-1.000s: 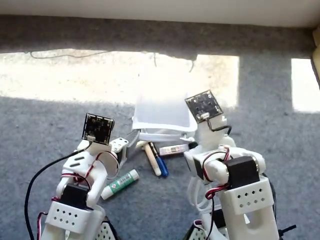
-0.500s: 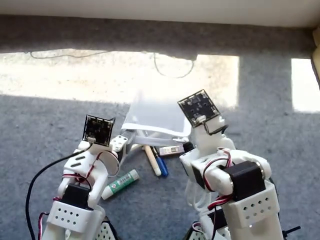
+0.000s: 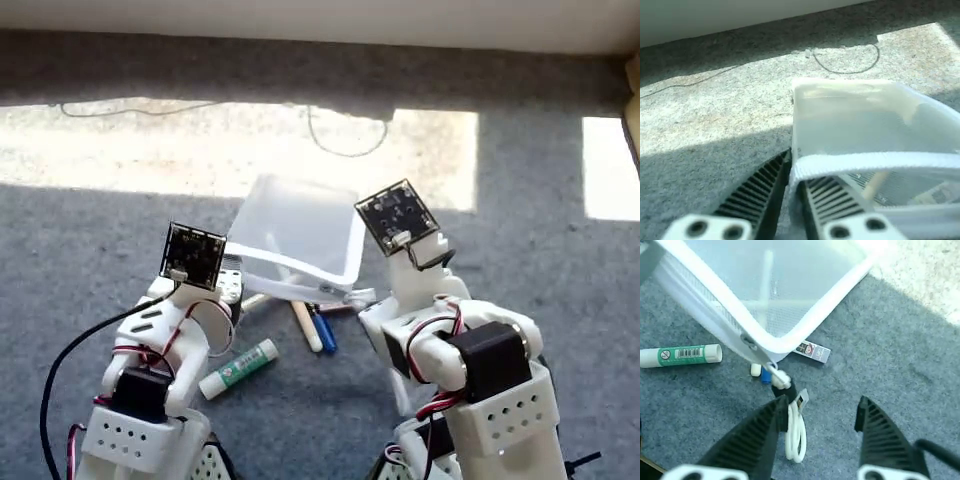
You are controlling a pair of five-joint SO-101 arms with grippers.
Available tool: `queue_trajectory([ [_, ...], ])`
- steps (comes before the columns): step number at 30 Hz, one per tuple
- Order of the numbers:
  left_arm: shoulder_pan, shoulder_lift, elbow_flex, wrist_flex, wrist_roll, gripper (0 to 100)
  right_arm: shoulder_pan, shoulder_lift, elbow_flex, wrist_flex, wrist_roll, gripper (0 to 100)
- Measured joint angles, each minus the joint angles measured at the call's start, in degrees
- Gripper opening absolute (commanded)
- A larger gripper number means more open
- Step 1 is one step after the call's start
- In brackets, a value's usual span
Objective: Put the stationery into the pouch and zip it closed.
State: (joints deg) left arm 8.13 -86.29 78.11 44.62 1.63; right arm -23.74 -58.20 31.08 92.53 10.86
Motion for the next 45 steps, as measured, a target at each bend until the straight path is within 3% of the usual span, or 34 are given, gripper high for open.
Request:
queue_trajectory([
  [4,-0.3,0.0,-3.3,2.9,0.0,1,0.0,0.0,0.0,0.0,0.0,23.9],
  [11,-7.7,0.0,-9.8,7.2,2.3,1,0.0,0.0,0.0,-0.1,0.0,23.8],
  [19,-8.3,0.0,-16.3,15.0,2.7,1,0.0,0.0,0.0,-0.5,0.0,23.8],
  [26,-8.2,0.2,-19.3,16.2,4.0,1,2.7,0.0,3.1,-6.2,0.0,23.8],
  [33,-8.3,13.0,-27.8,17.1,4.0,1,8.2,0.0,7.4,-12.2,-0.1,23.8],
  [39,-8.2,26.4,-41.7,23.4,4.3,1,8.7,0.0,11.1,-16.4,-0.1,23.8],
  [45,-13.4,37.5,-57.0,29.8,5.4,1,8.7,0.0,12.4,-17.6,-0.2,23.8],
])
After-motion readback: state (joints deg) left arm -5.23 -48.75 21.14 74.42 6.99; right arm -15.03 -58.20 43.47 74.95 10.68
